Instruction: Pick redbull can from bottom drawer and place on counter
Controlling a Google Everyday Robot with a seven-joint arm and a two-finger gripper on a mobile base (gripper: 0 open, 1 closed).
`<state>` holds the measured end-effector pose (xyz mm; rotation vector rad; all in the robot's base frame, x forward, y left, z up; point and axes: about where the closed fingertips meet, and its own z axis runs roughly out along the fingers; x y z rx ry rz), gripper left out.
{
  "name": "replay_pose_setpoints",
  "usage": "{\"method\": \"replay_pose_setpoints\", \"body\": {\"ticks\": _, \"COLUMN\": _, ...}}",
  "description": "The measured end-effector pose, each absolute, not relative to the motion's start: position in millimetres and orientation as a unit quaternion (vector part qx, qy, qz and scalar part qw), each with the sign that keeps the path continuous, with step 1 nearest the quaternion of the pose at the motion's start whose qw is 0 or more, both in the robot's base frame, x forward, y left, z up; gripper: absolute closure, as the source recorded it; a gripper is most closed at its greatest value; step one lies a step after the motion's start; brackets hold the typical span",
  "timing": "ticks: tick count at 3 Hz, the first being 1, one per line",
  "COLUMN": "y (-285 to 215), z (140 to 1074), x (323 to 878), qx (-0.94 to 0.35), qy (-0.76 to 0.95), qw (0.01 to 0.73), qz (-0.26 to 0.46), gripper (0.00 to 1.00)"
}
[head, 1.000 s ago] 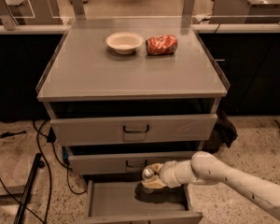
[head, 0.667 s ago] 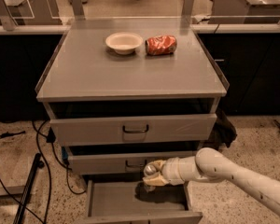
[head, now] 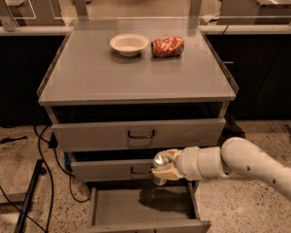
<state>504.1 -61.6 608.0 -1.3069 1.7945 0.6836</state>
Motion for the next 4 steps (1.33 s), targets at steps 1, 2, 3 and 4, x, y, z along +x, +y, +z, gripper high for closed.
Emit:
{"method": "replay_pose_setpoints", "body": {"ticks": 1, "y": -61, "z": 627, "x": 505, "qx": -0.523, "qy": 0.706, "qw": 0.402, "qz": 0.257, "gripper": 1.0}}
{"method": "replay_pose_setpoints", "body": {"ticks": 2, "y": -61, "z": 627, "x": 505, "qx": -0.523, "qy": 0.706, "qw": 0.402, "qz": 0.258, "gripper": 1.0}}
{"method": "replay_pose_setpoints", "body": {"ticks": 3, "y": -56, "z": 665, "x": 508, "qx": -0.511, "qy": 0.708, "qw": 0.406, "qz": 0.271, "gripper": 1.0}}
{"method": "replay_pose_setpoints", "body": {"ticks": 4, "y": -54, "z": 732, "x": 511, "qx": -0.485, "qy": 0.71, "qw": 0.422, "qz": 0.287, "gripper": 1.0}}
